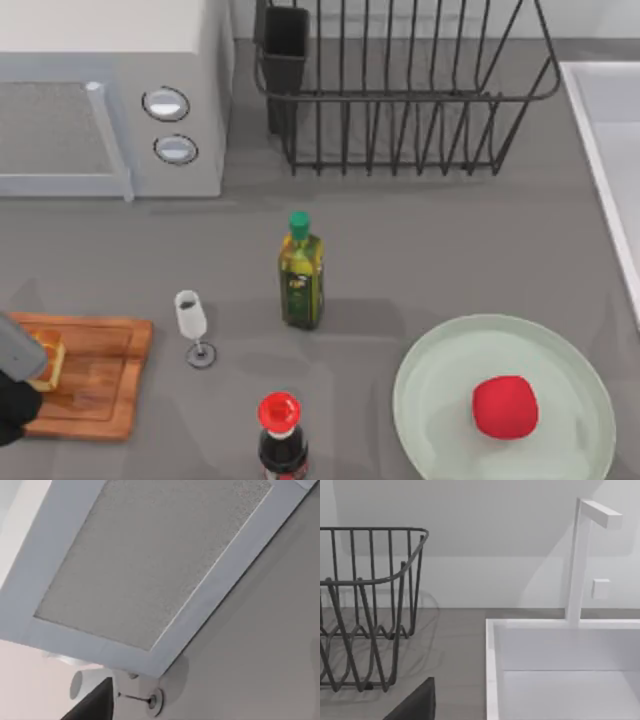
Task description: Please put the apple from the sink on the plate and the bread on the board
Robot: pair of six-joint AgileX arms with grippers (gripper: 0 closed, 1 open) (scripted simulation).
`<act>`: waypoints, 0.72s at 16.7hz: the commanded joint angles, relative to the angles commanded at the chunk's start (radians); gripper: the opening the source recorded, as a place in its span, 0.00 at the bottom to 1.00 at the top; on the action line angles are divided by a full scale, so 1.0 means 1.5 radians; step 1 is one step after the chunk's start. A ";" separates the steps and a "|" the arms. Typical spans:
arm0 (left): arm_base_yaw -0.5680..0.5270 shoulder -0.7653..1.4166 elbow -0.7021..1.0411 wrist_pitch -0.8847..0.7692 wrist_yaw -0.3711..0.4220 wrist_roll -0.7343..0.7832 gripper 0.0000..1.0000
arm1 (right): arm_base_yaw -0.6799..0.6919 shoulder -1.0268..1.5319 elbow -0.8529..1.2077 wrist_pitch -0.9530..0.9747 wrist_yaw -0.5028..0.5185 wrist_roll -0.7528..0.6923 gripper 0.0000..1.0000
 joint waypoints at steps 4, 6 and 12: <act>0.011 -0.091 -0.039 0.035 0.019 -0.324 1.00 | 0.000 0.000 0.000 0.000 0.000 0.000 1.00; 0.020 -0.132 -0.057 0.052 0.033 -0.447 1.00 | 0.000 0.000 0.000 0.000 0.000 0.000 1.00; 0.049 -0.220 -0.092 0.093 0.071 -0.650 1.00 | 0.000 0.000 0.000 0.000 0.000 0.000 1.00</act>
